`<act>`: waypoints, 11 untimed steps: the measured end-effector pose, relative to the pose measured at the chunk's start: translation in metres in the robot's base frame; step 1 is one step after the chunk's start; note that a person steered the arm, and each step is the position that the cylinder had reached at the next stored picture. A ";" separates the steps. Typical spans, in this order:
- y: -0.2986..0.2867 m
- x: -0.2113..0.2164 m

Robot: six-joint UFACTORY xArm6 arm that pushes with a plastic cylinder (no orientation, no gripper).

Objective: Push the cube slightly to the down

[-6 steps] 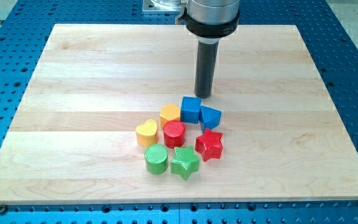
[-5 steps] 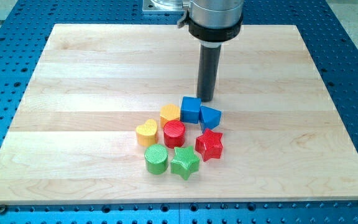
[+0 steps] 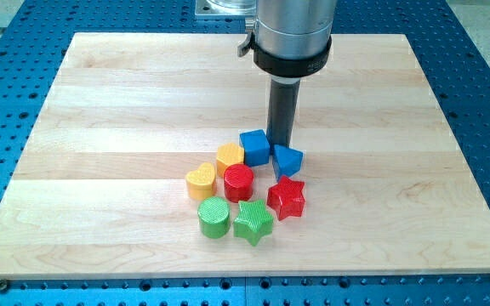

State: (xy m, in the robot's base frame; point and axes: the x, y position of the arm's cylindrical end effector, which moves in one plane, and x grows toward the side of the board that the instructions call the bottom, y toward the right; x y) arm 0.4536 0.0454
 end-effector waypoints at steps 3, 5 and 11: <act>-0.002 -0.031; -0.066 -0.047; 0.004 -0.039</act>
State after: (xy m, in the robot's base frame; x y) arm 0.4146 0.0493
